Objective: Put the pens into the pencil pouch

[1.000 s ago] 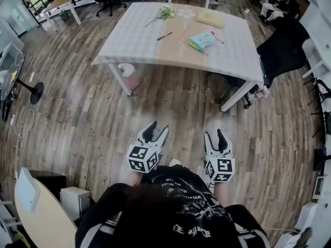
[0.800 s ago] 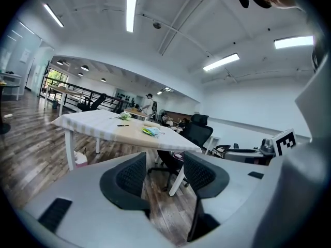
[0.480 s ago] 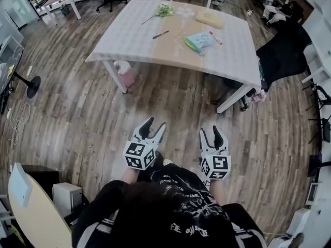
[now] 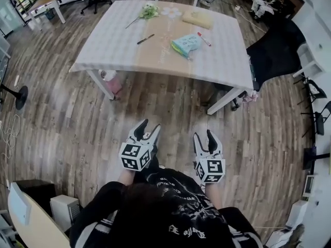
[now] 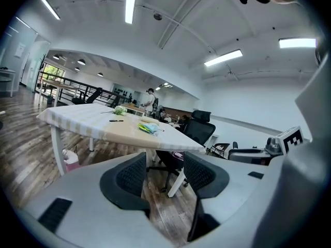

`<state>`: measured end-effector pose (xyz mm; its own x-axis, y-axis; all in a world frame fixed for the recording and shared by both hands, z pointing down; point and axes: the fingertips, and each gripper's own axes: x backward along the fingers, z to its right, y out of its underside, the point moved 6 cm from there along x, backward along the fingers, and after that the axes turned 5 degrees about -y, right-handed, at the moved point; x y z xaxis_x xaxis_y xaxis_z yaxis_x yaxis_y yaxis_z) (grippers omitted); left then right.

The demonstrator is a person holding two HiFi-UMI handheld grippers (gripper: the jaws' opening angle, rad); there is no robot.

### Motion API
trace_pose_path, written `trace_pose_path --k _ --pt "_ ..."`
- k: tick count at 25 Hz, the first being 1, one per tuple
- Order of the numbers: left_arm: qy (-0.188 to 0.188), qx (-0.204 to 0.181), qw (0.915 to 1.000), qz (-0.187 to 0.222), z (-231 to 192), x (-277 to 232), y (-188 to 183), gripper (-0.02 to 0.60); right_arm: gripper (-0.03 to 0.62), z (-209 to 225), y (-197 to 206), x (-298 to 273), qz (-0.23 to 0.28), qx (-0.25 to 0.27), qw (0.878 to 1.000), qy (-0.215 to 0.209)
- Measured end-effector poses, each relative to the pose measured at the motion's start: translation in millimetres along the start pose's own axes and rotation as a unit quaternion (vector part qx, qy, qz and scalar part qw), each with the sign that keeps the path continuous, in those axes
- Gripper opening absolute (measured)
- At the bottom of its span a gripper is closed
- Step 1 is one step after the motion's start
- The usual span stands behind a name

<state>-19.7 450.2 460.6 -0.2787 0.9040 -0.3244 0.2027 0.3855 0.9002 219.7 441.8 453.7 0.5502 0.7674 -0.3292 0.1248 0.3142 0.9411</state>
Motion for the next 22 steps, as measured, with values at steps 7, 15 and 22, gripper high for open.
trace_pose_path --k 7,15,22 --pt "0.030 -0.025 0.9991 -0.016 -35.2 -72.9 -44.6 0.224 0.202 18.1 -28.8 -69.4 -0.005 -0.013 1.000 0.020" --pt "0.052 -0.046 0.9975 -0.016 -93.9 -143.7 -99.1 0.224 0.202 30.5 -64.8 -157.6 0.013 -0.030 0.999 0.043" --pt "0.080 -0.053 0.9951 -0.024 -133.1 -178.2 -117.1 0.224 0.205 32.4 -73.3 -201.0 0.026 -0.057 0.995 0.078"
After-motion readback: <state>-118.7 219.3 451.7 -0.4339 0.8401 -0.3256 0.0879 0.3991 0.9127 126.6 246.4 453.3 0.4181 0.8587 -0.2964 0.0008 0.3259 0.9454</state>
